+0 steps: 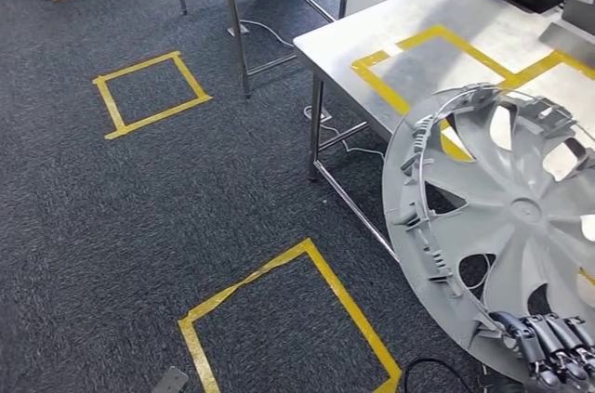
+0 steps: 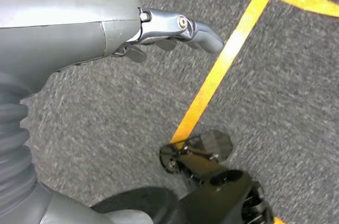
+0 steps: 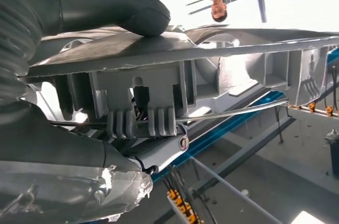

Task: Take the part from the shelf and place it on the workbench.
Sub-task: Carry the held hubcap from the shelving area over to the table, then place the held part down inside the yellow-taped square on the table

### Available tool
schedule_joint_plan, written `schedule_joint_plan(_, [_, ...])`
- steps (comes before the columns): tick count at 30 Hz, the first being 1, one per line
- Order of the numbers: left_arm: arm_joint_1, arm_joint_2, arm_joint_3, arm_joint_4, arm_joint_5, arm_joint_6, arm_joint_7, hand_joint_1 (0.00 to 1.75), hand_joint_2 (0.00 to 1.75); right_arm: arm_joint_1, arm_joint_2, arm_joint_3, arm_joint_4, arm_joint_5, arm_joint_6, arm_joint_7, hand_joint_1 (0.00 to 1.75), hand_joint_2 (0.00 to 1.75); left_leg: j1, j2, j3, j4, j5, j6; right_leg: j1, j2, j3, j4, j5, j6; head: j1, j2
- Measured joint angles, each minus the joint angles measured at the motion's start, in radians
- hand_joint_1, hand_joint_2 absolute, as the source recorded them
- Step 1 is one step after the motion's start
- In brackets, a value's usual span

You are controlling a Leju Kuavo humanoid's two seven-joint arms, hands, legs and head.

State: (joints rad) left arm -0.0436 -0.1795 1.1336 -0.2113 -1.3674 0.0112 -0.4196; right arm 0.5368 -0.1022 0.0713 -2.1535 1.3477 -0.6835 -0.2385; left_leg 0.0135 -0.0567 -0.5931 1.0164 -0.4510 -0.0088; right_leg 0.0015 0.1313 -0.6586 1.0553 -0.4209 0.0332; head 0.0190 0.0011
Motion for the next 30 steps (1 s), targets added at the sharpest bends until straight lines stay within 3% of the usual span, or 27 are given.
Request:
schedule_joint_plan(1, [-0.001, 0.0, 0.0, 0.0, 0.0, 0.0, 0.0, 0.0, 1.75, 0.002, 0.0, -0.001, -0.002, -0.001, 0.0, 0.0, 1.75, 1.75, 0.001, 0.013, 0.003, -0.003, 0.001, 0.004, 0.002, -0.025, -0.012, 0.025, -0.017, 0.005, 0.003, 0.0])
schedule_joint_plan(3, [0.0, 0.0, 0.0, 0.0, 0.0, -0.001, 0.0, 0.0, 1.75, 0.002, 0.0, -0.002, -0.003, -0.002, 0.0, -0.001, 1.75, 1.75, 0.0, 0.038, 0.009, -0.005, -0.001, 0.01, 0.004, -0.091, -0.061, 0.137, -0.08, 0.016, 0.009, 0.0])
schedule_joint_plan(5, [0.003, 0.001, 0.0, 0.0, 0.0, -0.002, 0.0, 0.0, 1.75, 0.002, 0.0, -0.003, -0.003, -0.002, 0.0, -0.001, 1.75, 1.75, -0.001, 0.068, 0.013, -0.004, -0.005, 0.011, -0.002, -0.118, -0.112, 0.251, -0.126, 0.026, 0.009, 0.0])
schedule_joint_plan(6, [0.004, 0.002, 0.0, 0.0, 0.0, -0.002, 0.0, 0.0, 1.75, 0.003, 0.0, -0.004, -0.003, -0.003, 0.0, -0.001, 1.75, 1.75, -0.001, 0.081, 0.015, -0.004, -0.007, 0.01, -0.006, -0.123, -0.116, 0.264, -0.123, 0.03, 0.009, 0.0])
schedule_joint_plan(7, [0.003, 0.002, 0.001, 0.0, 0.0, -0.002, 0.0, 0.0, 1.75, 0.004, 0.0, -0.004, -0.003, -0.005, 0.0, -0.001, 1.75, 1.75, 0.0, 0.093, 0.017, -0.004, -0.009, 0.008, -0.009, -0.128, -0.099, 0.236, -0.103, 0.033, 0.009, 0.0])
schedule_joint_plan(9, [0.002, 0.002, 0.001, 0.0, 0.0, -0.003, -0.001, 0.0, 1.75, 0.004, 0.0, -0.005, -0.003, -0.009, 0.0, -0.001, 1.75, 1.75, 0.001, 0.113, 0.025, -0.004, -0.016, 0.0, -0.011, -0.163, -0.021, 0.103, -0.047, 0.036, 0.01, 0.0])
schedule_joint_plan(11, [0.002, 0.002, 0.001, 0.0, 0.0, -0.003, -0.002, 0.0, 1.75, 0.004, 0.0, -0.005, -0.004, -0.011, 0.0, -0.001, 1.75, 1.75, -0.003, 0.13, 0.033, -0.004, -0.023, -0.012, -0.006, -0.194, 0.036, 0.006, -0.022, 0.025, 0.008, 0.0])
schedule_joint_plan(12, [0.003, 0.002, 0.001, 0.0, 0.0, -0.003, -0.002, 0.0, 1.75, 0.004, 0.0, -0.005, -0.004, -0.012, 0.0, 0.0, 1.75, 1.75, -0.004, 0.138, 0.036, -0.005, -0.025, -0.018, -0.003, -0.196, 0.043, -0.007, -0.023, 0.017, 0.007, 0.0])
schedule_joint_plan(14, [0.001, 0.002, 0.001, 0.0, -0.001, -0.003, -0.003, 0.0, 1.75, 0.006, 0.0, -0.006, -0.006, -0.013, 0.0, 0.0, 1.75, 1.75, -0.001, 0.153, 0.044, -0.009, -0.028, -0.032, 0.0, -0.172, 0.042, -0.01, -0.022, -0.003, 0.007, 0.0])
schedule_joint_plan(16, [-0.003, 0.001, 0.001, 0.0, -0.002, -0.003, -0.004, 0.0, 1.75, 0.01, 0.0, -0.008, -0.007, -0.014, 0.0, 0.001, 1.75, 1.75, 0.003, 0.13, 0.039, 0.015, -0.047, -0.042, -0.002, -0.15, 0.051, -0.02, -0.021, -0.019, 0.004, 0.0])
schedule_joint_plan(17, [-0.004, 0.001, 0.001, 0.0, -0.002, -0.003, -0.004, 0.0, 1.75, 0.01, 0.0, -0.009, -0.008, -0.015, 0.0, 0.001, 1.75, 1.75, 0.004, 0.107, 0.02, 0.056, -0.069, -0.044, -0.004, -0.139, 0.058, -0.025, -0.021, -0.026, 0.002, 0.0])
schedule_joint_plan(19, [-0.003, 0.001, 0.001, 0.0, -0.002, -0.003, -0.004, 0.0, 1.75, 0.009, 0.0, -0.009, -0.008, -0.016, 0.0, 0.001, 1.75, 1.75, 0.003, 0.07, -0.051, 0.182, -0.121, -0.042, -0.003, -0.117, 0.063, -0.026, -0.025, -0.035, -0.002, 0.0])
schedule_joint_plan(20, [0.0, 0.001, 0.001, 0.0, -0.002, -0.003, -0.004, 0.0, 1.75, 0.008, 0.0, -0.009, -0.008, -0.017, 0.0, 0.001, 1.75, 1.75, 0.002, 0.064, -0.085, 0.235, -0.134, -0.041, -0.002, -0.103, 0.066, -0.026, -0.028, -0.038, -0.003, 0.0])
schedule_joint_plan(21, [0.003, 0.001, 0.001, 0.0, -0.002, -0.003, -0.004, 0.0, 1.75, 0.009, 0.0, -0.009, -0.007, -0.019, 0.0, 0.001, 1.75, 1.75, 0.001, 0.061, -0.105, 0.26, -0.128, -0.04, -0.002, -0.088, 0.069, -0.026, -0.031, -0.039, -0.003, 0.0])
schedule_joint_plan(22, [0.005, 0.001, 0.001, 0.0, -0.001, -0.003, -0.004, 0.0, 1.75, 0.009, 0.0, -0.009, -0.007, -0.022, 0.0, 0.001, 1.75, 1.75, 0.001, 0.06, -0.109, 0.25, -0.102, -0.038, -0.001, -0.075, 0.075, -0.026, -0.035, -0.039, -0.004, 0.0])
schedule_joint_plan(23, [0.004, 0.002, 0.001, 0.0, 0.0, -0.003, -0.004, 0.0, 1.75, 0.01, 0.0, -0.009, -0.007, -0.025, 0.0, 0.001, 1.75, 1.75, 0.001, 0.058, -0.094, 0.205, -0.062, -0.035, -0.001, -0.063, 0.082, -0.026, -0.04, -0.038, -0.004, 0.0])
schedule_joint_plan(25, [0.001, 0.003, 0.001, 0.0, 0.001, -0.003, -0.004, 0.0, 1.75, 0.013, 0.0, -0.009, -0.006, -0.03, 0.0, 0.003, 1.75, 1.75, 0.001, 0.049, -0.04, 0.08, 0.004, -0.03, 0.001, -0.047, 0.095, -0.023, -0.053, -0.03, -0.004, 0.0])
schedule_joint_plan(27, [-0.004, 0.003, 0.001, 0.0, 0.001, -0.003, -0.004, 0.0, 1.75, 0.016, 0.0, -0.009, -0.004, -0.031, 0.0, 0.007, 1.75, 1.75, 0.001, 0.04, -0.005, 0.005, 0.011, -0.023, 0.003, -0.037, 0.102, -0.022, -0.065, -0.02, -0.003, 0.0])
schedule_joint_plan(30, [-0.005, 0.002, 0.001, 0.0, 0.002, -0.002, -0.004, 0.0, 1.75, 0.021, -0.001, -0.008, -0.001, -0.025, -0.001, 0.015, 1.75, 1.75, 0.002, 0.041, 0.015, -0.011, -0.01, -0.006, 0.004, -0.047, 0.113, -0.015, -0.074, -0.007, -0.003, 0.0])
